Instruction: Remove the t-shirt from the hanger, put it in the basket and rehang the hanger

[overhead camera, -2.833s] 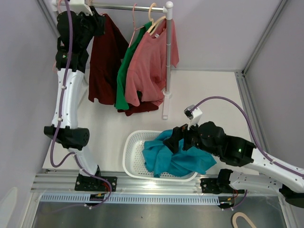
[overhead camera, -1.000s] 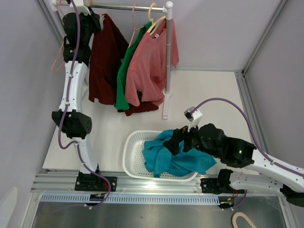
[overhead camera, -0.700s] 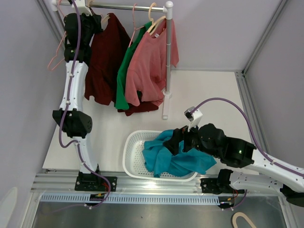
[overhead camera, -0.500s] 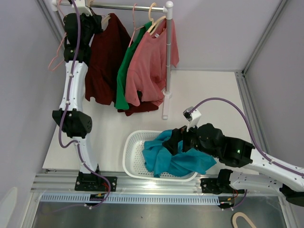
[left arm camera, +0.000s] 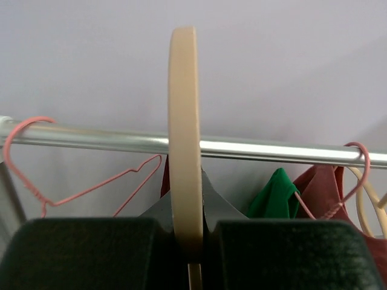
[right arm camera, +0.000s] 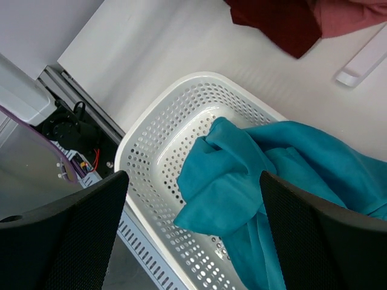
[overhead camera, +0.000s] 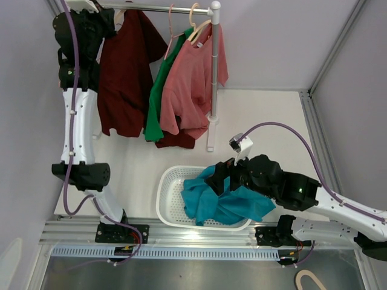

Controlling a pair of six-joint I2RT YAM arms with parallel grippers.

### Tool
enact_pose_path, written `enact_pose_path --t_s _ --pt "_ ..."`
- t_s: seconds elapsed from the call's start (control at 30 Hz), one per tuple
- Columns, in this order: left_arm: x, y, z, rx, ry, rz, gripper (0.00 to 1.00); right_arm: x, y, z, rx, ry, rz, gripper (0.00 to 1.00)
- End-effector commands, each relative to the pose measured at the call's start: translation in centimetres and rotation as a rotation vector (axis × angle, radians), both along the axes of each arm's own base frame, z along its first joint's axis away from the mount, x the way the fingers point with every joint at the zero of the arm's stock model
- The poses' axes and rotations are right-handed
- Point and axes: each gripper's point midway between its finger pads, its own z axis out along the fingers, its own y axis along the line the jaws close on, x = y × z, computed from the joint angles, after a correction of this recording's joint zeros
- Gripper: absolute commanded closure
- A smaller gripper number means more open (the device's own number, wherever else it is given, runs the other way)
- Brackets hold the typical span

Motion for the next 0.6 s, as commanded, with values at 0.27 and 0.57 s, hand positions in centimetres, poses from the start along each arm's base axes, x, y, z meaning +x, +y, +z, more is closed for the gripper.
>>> enact_pose_path --t_s 0.27,0.57 --pt "-5.1 1.1 -0.9 -0.066 0.091 0.185 0.99 1.2 3.7 6.7 0.140 -0.202 0.078 0.02" --pt "-11.6 3.3 -5.0 -0.172 0.228 0.456 0.99 -0.2 11.7 9.6 0.280 -0.386 0.301 0.00"
